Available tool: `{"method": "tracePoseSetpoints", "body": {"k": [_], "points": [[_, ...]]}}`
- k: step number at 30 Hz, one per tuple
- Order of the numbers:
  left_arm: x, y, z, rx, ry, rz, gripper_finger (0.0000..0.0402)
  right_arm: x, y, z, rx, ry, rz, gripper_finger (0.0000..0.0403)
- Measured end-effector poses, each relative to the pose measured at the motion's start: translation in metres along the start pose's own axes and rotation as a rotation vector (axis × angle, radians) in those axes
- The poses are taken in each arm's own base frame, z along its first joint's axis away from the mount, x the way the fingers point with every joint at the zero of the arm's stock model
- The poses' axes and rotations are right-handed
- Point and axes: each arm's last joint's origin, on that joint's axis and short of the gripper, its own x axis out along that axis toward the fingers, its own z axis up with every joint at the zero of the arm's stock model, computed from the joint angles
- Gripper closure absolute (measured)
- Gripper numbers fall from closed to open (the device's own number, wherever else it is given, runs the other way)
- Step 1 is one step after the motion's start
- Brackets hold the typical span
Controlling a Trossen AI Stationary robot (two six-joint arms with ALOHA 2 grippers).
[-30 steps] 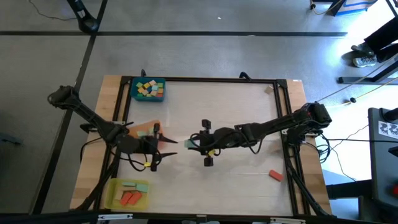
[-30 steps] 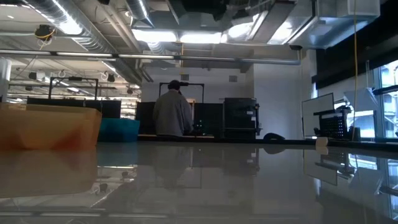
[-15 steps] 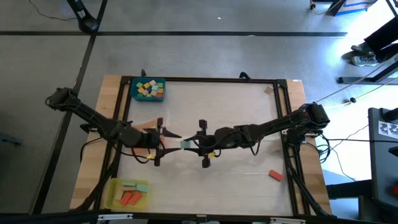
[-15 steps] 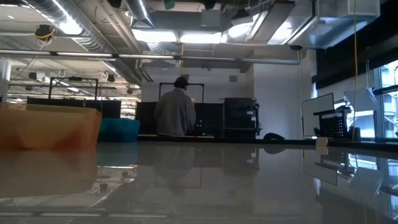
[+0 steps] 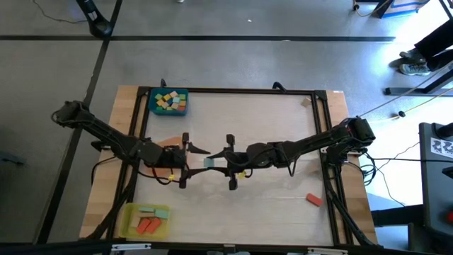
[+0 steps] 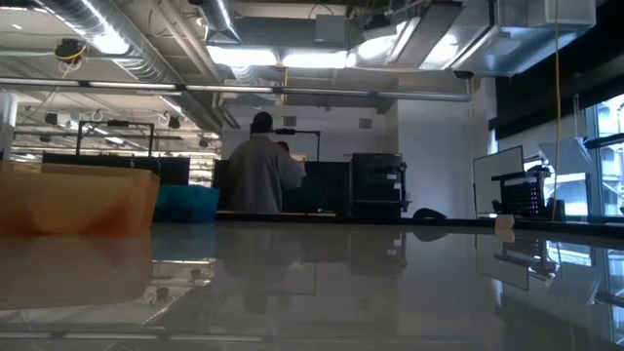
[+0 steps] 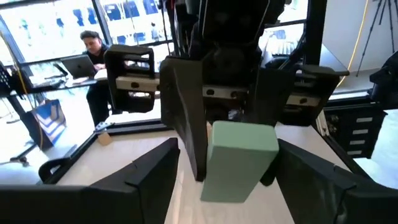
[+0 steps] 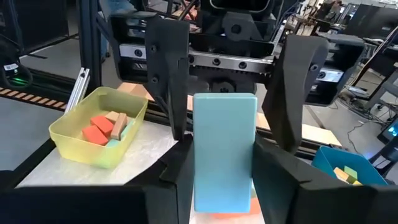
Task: Sort blocks by size
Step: Put the light blue rectangular block into the yellow bin
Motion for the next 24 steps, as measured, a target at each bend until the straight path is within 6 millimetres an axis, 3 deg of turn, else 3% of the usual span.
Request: {"method": "tracePoseSetpoints", "body": {"k": [8, 18, 24], "points": [[0.0042, -0.002, 0.001, 0.033, -0.034, 0.005, 0.0196, 0.0, -0.0003, 0.0003, -0.017, -0.002, -0.009, 0.0272], [0.004, -0.002, 0.0013, 0.064, -0.035, 0.009, 0.0281, 0.0, -0.0004, 0.0002, -0.004, 0.0, -0.013, 0.0271], [-0.0015, -0.0005, 0.0043, 0.053, -0.036, -0.005, 0.0285, -0.0011, -0.0003, 0.0, 0.007, 0.014, -0.008, 0.025]]}}
